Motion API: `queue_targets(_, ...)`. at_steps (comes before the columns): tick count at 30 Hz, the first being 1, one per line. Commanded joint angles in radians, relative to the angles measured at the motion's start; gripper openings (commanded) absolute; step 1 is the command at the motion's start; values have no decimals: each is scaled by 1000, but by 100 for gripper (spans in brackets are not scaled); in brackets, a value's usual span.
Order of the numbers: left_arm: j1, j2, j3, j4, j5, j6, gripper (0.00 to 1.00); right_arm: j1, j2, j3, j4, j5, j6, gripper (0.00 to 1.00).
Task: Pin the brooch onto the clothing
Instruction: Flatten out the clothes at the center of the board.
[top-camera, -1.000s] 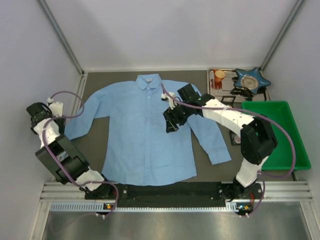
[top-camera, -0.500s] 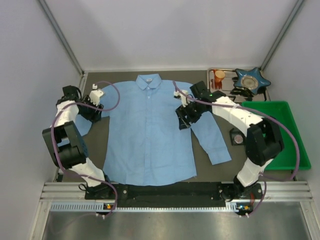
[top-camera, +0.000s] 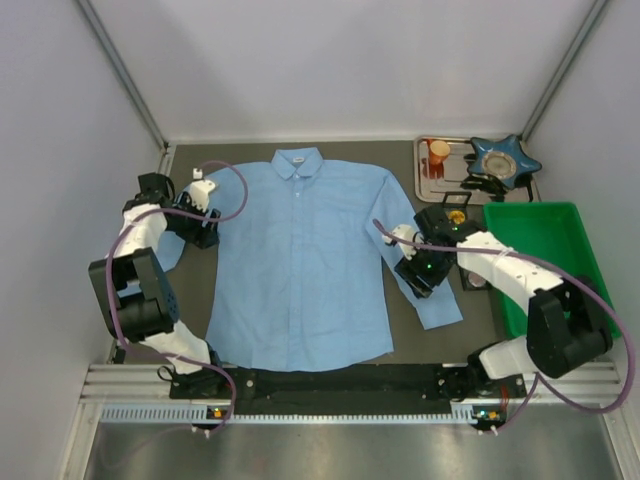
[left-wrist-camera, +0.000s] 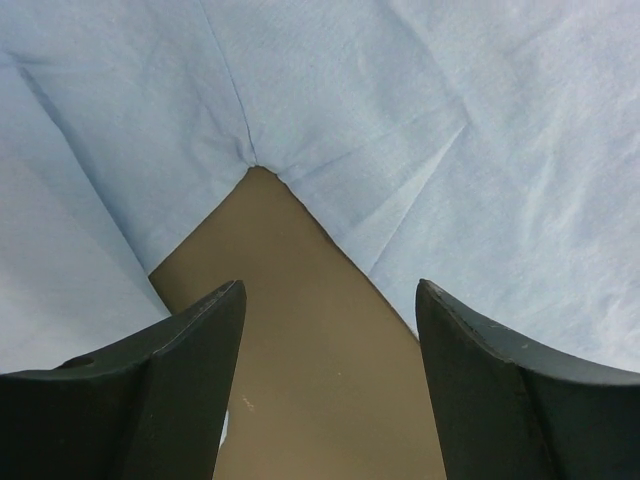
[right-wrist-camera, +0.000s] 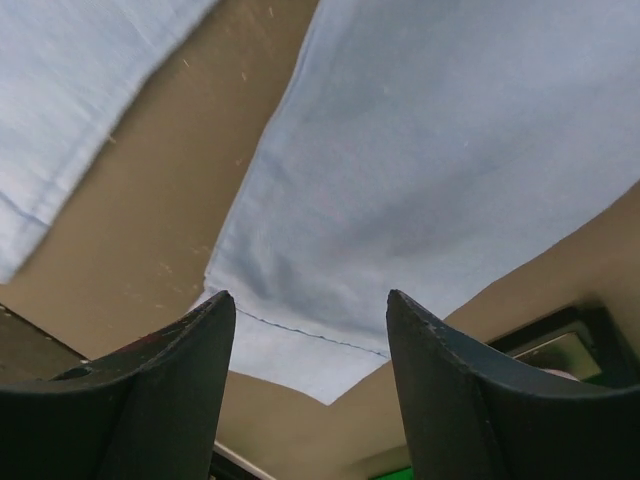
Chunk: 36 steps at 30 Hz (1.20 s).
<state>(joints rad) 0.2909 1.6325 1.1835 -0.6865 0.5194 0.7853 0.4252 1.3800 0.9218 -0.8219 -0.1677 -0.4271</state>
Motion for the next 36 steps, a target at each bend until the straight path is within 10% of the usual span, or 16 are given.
queue_targets(1, 1, 23, 11, 64, -16, -106, 74, 3, 47, -76, 67, 114, -74, 61)
queue_targets(10, 36, 124, 97, 87, -298, -144, 74, -19, 122, -107, 115, 261, -85, 57)
queue_targets(19, 47, 194, 175, -114, -47, 192, 53, -17, 85, 15, 6, 146, -24, 58)
queue_targets(36, 47, 429, 363, -37, -286, 177, 52, -17, 60, 95, -79, 17, 33, 59)
